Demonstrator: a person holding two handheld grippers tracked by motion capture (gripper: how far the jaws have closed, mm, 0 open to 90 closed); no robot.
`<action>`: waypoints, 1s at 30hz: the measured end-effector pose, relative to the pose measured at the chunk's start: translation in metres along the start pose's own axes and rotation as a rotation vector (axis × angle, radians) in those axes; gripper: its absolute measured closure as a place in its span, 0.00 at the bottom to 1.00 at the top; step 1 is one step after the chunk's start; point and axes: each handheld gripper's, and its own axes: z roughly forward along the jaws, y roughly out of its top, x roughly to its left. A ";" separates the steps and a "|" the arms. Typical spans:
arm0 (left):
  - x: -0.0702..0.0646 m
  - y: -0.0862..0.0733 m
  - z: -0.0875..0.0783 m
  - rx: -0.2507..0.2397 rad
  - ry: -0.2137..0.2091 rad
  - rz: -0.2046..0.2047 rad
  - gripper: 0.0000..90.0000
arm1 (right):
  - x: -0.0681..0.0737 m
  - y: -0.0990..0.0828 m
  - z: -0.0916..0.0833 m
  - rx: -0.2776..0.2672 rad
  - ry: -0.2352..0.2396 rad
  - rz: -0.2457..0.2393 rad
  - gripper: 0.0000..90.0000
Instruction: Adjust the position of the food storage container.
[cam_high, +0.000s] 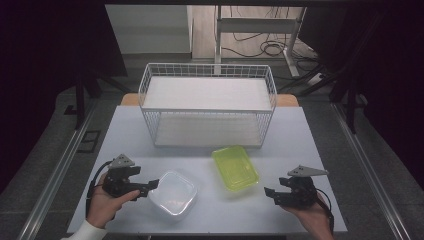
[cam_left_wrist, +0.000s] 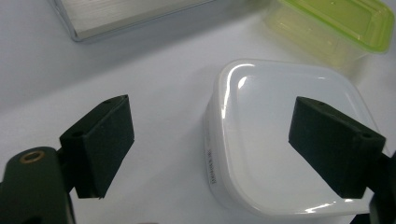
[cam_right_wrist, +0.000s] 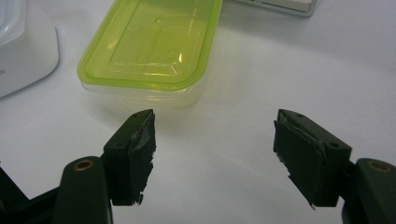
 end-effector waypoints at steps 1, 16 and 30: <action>0.000 0.000 0.000 0.001 -0.001 0.001 0.16 | 0.000 0.000 0.000 0.000 0.000 -0.001 0.33; -0.001 0.001 -0.001 0.002 -0.004 0.003 0.15 | -0.001 0.001 0.002 0.027 -0.021 0.005 0.32; -0.001 0.001 -0.001 0.005 -0.005 0.006 0.15 | 0.000 0.005 0.004 0.029 -0.035 0.002 0.33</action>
